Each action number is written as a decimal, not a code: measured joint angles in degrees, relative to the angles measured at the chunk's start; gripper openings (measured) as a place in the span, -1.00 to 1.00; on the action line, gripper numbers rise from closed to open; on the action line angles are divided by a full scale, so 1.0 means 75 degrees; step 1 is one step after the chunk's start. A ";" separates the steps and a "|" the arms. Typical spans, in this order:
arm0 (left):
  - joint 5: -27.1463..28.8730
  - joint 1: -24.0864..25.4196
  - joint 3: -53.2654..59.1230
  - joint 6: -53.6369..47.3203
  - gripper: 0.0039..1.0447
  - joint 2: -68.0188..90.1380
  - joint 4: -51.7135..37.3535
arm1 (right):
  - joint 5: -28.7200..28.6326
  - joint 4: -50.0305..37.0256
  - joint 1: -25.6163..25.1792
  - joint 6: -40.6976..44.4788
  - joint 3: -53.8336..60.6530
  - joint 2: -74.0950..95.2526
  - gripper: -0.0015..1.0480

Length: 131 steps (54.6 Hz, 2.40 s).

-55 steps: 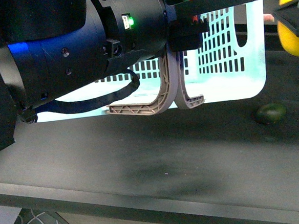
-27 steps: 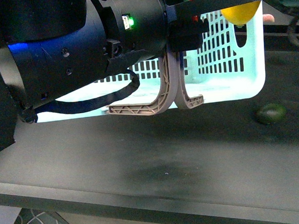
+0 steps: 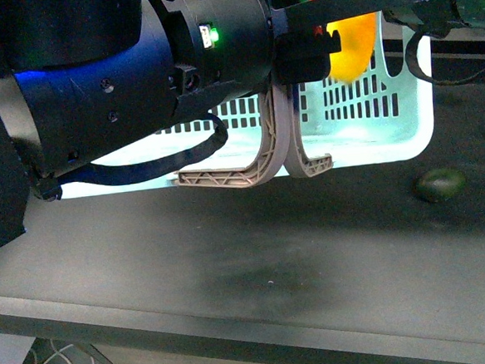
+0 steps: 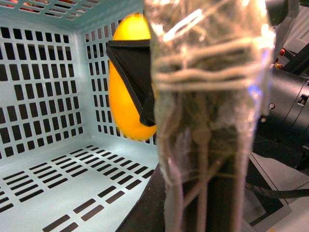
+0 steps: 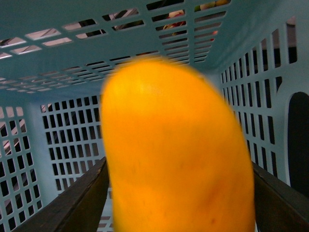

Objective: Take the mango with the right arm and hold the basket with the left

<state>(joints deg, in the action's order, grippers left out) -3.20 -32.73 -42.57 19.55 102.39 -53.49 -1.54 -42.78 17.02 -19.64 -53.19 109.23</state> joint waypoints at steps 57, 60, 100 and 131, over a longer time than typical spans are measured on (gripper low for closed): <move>0.0006 0.0000 0.0017 0.0032 -0.91 0.0003 0.0058 | 0.1411 0.1880 -0.1588 -0.0297 0.5689 -0.8524 0.84; 0.0009 0.0000 0.0017 0.0032 -0.91 0.0003 0.0058 | 0.1492 0.2515 -0.1664 -0.0291 0.5814 -0.9279 0.84; 0.0003 0.0000 0.0017 0.0041 -0.91 0.0003 0.0058 | 0.0242 0.2713 -0.2232 0.2011 0.6408 -1.0850 0.20; 0.0000 0.0000 0.0017 0.0032 -0.91 0.0003 0.0058 | 0.0216 0.3413 -0.2253 0.2594 0.7055 -1.2269 -0.96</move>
<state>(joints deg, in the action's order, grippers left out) -3.20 -32.73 -42.44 19.79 102.41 -53.06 0.08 -17.19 0.12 -0.19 -0.27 17.21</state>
